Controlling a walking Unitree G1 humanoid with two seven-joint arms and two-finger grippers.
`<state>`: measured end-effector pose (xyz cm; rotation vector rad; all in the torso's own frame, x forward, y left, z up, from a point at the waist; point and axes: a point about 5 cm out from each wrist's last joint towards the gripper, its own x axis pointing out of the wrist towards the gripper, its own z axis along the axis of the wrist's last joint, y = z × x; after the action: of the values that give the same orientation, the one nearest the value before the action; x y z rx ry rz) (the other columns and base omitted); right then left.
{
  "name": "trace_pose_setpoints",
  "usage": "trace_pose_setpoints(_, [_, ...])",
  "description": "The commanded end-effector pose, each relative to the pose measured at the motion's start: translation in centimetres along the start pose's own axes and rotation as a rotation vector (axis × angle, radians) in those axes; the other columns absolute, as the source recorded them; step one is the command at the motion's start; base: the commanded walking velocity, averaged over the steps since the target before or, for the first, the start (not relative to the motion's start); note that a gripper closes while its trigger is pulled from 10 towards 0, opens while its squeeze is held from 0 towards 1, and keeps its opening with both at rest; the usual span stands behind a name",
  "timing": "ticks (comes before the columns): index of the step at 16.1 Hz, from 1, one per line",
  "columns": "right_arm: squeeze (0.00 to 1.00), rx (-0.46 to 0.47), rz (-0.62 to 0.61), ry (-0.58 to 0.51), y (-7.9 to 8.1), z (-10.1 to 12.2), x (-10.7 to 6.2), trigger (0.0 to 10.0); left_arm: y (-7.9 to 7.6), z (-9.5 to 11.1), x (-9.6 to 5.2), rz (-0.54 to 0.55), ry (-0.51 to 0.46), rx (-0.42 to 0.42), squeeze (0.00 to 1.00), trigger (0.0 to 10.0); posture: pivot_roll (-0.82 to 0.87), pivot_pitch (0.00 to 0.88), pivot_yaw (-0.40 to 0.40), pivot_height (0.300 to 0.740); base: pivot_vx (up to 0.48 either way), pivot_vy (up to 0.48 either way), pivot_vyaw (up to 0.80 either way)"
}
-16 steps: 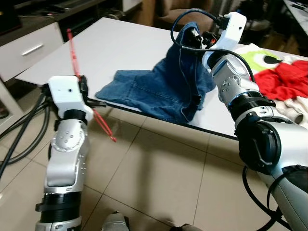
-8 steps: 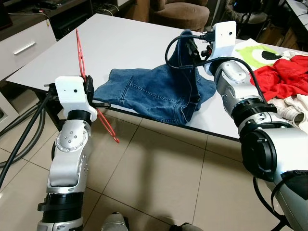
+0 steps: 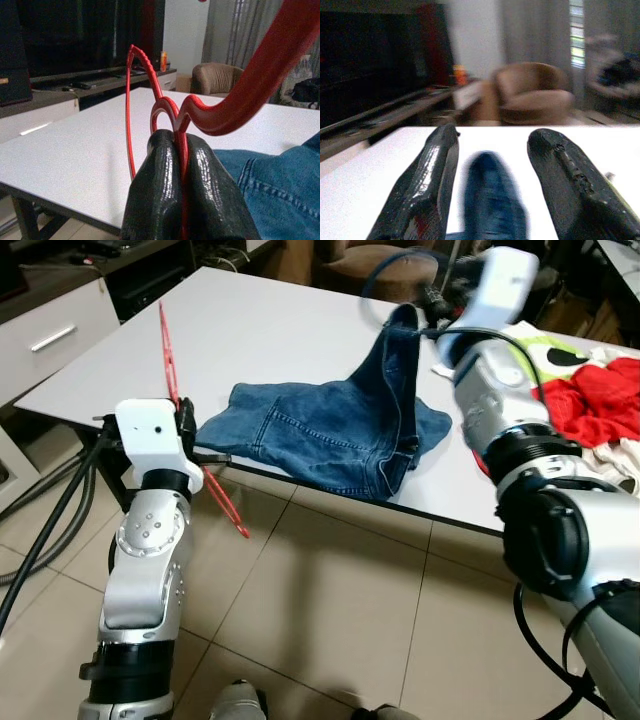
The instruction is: Hang hanger
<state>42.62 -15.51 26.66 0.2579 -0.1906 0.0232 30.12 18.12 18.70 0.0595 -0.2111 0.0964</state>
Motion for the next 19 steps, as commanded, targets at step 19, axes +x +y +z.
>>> trace_pose_setpoints(19, [0.0, 0.468, -0.017, 0.659, 4.9, -15.2, -6.6, 10.0, -1.6, 5.9, -4.8, -0.206, -0.115, -0.014, 0.0, 10.0, 0.36, 0.203, -0.096, 0.74, 0.0, 0.0, 0.0])
